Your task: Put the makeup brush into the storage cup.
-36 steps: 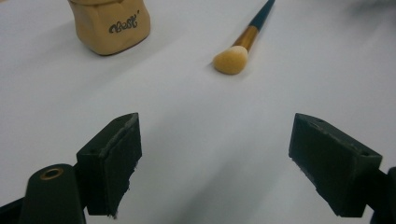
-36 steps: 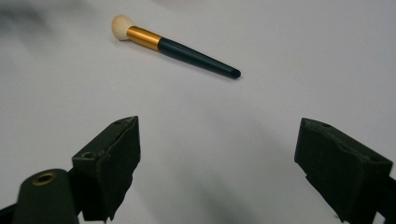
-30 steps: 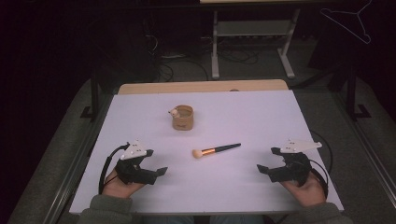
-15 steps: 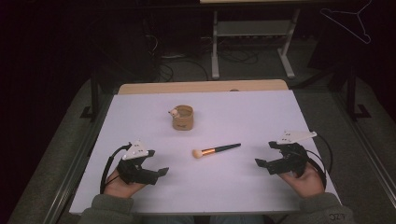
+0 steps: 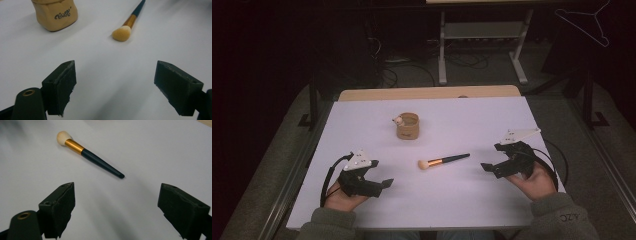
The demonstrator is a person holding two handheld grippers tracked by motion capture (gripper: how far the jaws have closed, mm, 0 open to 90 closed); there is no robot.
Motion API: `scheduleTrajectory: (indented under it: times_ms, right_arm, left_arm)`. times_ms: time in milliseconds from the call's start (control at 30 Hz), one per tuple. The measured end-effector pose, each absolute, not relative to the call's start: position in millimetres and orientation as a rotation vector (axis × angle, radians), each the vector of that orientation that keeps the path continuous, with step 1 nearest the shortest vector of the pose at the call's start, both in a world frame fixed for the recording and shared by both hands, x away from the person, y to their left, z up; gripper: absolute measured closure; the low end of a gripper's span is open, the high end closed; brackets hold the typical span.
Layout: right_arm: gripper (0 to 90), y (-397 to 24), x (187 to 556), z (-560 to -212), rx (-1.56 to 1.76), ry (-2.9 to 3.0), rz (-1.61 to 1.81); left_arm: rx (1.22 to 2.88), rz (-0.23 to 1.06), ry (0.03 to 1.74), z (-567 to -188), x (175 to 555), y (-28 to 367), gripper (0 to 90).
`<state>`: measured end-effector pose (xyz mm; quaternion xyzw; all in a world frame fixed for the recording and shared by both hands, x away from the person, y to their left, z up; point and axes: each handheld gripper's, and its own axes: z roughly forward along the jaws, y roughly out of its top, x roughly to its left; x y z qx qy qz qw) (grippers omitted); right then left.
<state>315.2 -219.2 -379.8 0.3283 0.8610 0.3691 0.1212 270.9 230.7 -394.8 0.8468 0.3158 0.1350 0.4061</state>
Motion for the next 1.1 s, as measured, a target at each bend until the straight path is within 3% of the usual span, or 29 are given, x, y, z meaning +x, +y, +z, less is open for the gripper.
scheduleTrajectory:
  times_ms: [1100]
  right_arm:
    - [18.3,-130.9,404.5,-372.1,0.615,2.836,0.864]
  left_arm:
    - [2.133,0.321,0.792,-396.2,274.4,231.2,17.6]
